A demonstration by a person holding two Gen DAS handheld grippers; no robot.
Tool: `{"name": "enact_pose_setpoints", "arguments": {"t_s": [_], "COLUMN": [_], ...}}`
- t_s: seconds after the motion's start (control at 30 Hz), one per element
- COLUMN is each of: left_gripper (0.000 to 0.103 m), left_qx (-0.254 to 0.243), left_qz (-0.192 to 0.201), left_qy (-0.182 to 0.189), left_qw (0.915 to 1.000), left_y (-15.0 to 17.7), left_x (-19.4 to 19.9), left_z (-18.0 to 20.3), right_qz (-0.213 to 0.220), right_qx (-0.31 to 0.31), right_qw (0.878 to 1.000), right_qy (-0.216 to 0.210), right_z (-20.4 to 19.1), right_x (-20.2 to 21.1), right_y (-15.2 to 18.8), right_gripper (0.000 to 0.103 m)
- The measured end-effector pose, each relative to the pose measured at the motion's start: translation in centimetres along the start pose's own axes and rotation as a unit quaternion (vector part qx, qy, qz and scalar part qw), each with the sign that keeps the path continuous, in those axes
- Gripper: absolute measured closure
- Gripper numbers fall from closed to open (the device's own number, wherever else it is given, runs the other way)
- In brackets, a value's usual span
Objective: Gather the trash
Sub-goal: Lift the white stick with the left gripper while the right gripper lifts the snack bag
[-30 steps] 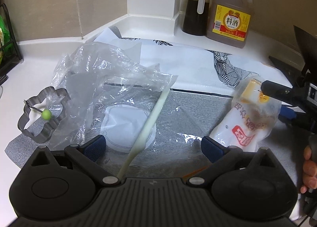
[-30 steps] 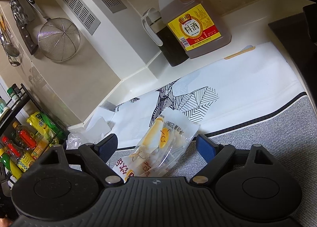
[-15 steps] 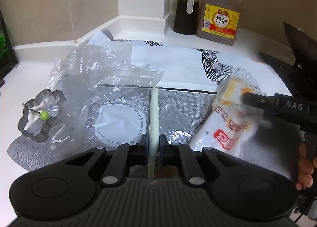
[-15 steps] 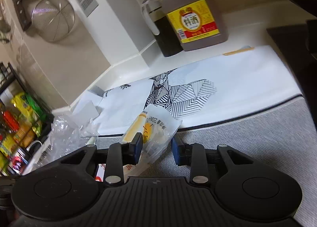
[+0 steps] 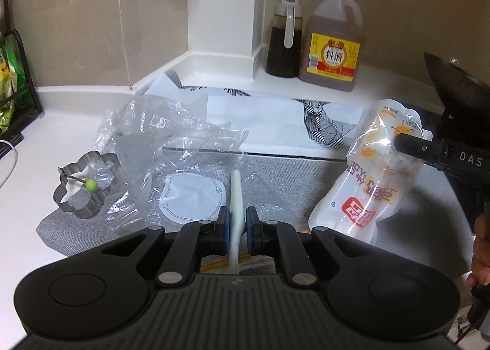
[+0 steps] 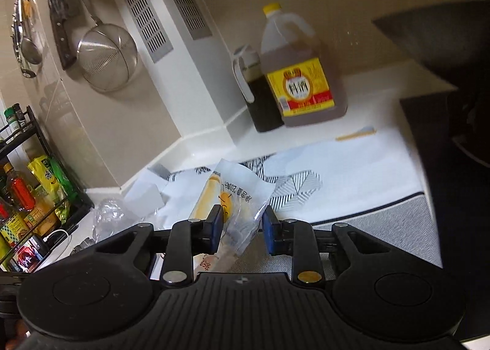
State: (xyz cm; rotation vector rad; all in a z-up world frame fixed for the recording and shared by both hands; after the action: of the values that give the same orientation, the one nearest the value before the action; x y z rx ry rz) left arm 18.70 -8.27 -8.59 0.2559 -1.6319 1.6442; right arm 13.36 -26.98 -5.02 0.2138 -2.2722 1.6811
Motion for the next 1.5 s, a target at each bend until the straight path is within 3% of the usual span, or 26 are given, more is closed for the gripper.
{"name": "enact_pose_setpoints", "arguments": {"t_s": [0.4,0.87,1.27,1.5], "left_gripper": [0.092,0.092,0.092,0.092], "left_qx": [0.044,0.064,0.063,0.077], "left_qz": [0.041,0.086,0.084,0.072], "left_qy": [0.049,0.061,0.044,0.022], "left_qw": [0.9970,0.9923,0.9935,0.9942], "left_y": [-0.7,1.1,7.4,12.2], "left_x": [5.6,12.8,18.0,19.7], "left_z": [-0.1,-0.2,-1.3,-2.6], "right_qz": [0.042,0.064,0.070,0.043], "right_qx": [0.040,0.078,0.131,0.161], "right_qw": [0.998,0.994,0.982,0.974], "right_qy": [-0.003,-0.036,-0.115,-0.156], "right_z": [-1.6,-4.3,-9.0,-11.7], "right_x": [3.5,7.2,14.2,17.1], "right_y": [-1.6,-1.5,1.0,4.4], "right_gripper": [0.076,0.078,0.079,0.079]}}
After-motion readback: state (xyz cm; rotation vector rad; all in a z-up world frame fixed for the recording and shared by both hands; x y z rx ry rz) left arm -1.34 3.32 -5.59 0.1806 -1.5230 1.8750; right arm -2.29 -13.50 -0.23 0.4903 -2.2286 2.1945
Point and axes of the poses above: each gripper's, at about its wrist camera, not at the fingertips, and x roughly against the way its jaws point, z to its right, y to its underside, the point moved 9 cm from there along -x, roughly the way its jaws point, and after that the axes turned 9 degrees about x, right-handed, at the moved point
